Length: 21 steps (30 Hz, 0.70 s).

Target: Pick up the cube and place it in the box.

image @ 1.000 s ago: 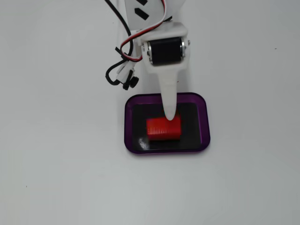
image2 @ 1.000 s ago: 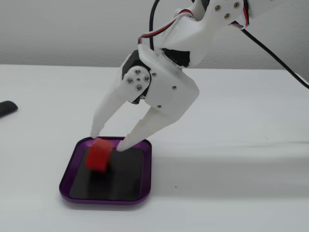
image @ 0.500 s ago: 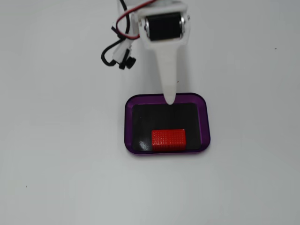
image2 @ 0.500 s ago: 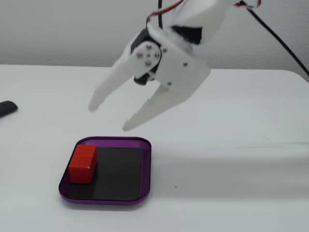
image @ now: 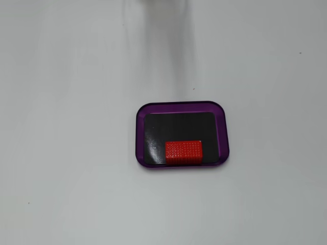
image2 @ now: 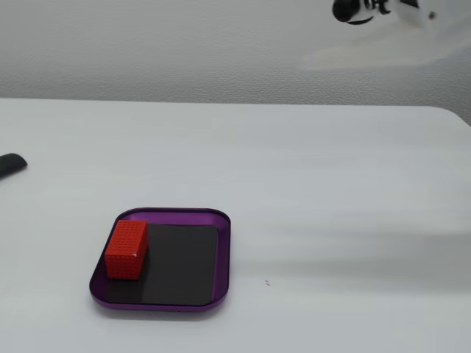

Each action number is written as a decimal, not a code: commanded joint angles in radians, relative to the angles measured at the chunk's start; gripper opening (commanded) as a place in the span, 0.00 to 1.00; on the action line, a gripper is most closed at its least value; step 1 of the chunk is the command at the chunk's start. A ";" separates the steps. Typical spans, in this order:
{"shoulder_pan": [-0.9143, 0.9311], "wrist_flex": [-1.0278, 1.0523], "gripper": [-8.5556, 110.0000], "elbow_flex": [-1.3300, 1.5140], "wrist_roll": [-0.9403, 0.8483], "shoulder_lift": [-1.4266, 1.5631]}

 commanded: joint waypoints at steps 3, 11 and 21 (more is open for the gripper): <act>0.091 0.166 0.21 0.244 0.003 0.325; 0.087 0.302 0.21 0.374 0.011 0.232; 0.066 0.417 0.11 0.512 0.176 0.232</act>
